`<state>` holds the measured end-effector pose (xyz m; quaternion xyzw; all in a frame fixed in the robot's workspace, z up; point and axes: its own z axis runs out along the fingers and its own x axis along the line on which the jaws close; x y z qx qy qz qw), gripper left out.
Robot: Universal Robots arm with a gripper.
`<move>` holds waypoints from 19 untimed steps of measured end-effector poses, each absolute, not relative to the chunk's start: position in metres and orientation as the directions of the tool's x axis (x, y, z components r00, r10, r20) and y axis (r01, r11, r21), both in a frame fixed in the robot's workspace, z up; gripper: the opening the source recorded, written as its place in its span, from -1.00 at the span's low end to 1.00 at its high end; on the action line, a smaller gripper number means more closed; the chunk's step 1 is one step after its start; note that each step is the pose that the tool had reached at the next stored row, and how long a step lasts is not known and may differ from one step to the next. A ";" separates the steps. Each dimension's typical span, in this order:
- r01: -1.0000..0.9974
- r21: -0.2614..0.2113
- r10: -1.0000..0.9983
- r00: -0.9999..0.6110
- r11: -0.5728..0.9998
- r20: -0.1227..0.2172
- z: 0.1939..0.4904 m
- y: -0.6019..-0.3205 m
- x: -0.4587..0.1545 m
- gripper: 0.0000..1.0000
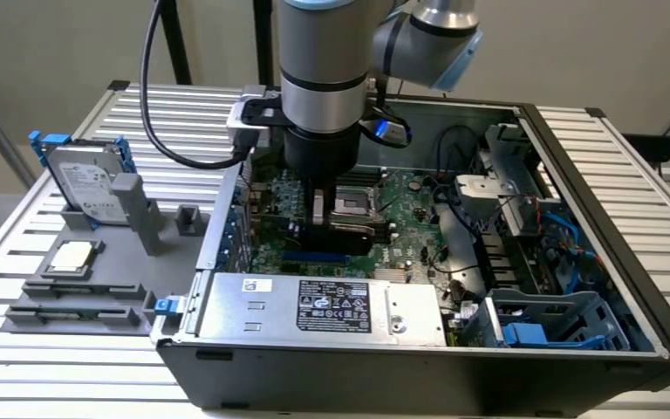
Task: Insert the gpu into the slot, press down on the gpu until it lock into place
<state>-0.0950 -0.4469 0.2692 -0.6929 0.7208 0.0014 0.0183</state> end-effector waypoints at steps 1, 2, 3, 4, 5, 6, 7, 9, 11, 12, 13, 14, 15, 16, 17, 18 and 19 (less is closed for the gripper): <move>-0.999 -0.023 -0.999 -0.035 0.036 -0.028 0.269 -0.447 -0.095 -0.47; -0.999 -0.023 -0.999 -0.032 0.033 -0.028 0.268 -0.447 -0.095 -0.47; -0.999 -0.023 -0.999 -0.029 0.030 -0.028 0.268 -0.447 -0.095 -0.47; -0.999 -0.023 -0.999 -0.028 0.029 -0.028 0.268 -0.447 -0.095 -0.47; -0.999 -0.023 -0.999 -0.028 0.029 -0.028 0.267 -0.447 -0.095 -0.47; -0.999 -0.023 -0.999 -0.028 0.029 -0.028 0.267 -0.447 -0.095 -0.47; -0.999 -0.023 -0.999 -0.028 0.029 -0.028 0.266 -0.447 -0.095 -0.47; -0.999 -0.023 -0.999 -0.028 0.029 -0.028 0.265 -0.447 -0.095 -0.47; -0.999 -0.023 -0.999 -0.028 0.029 -0.028 0.264 -0.447 -0.095 -0.47; -0.999 -0.023 -0.999 -0.028 0.029 -0.028 0.264 -0.447 -0.095 -0.47; -0.999 -0.023 -0.999 -0.028 0.029 -0.028 0.263 -0.447 -0.095 -0.47; -0.999 -0.023 -0.999 -0.028 0.029 -0.028 0.262 -0.447 -0.095 -0.47; -0.999 -0.023 -0.999 -0.028 0.028 -0.028 0.262 -0.447 -0.095 -0.47; -0.999 -0.023 -0.999 -0.027 0.028 -0.028 0.262 -0.447 -0.095 -0.47; -0.999 -0.023 -0.999 -0.027 0.027 -0.028 0.261 -0.447 -0.095 -0.47; -0.999 -0.023 -0.999 -0.025 0.025 -0.028 0.261 -0.447 -0.095 -0.47; -0.999 -0.023 -0.999 -0.023 0.023 -0.028 0.261 -0.447 -0.095 -0.47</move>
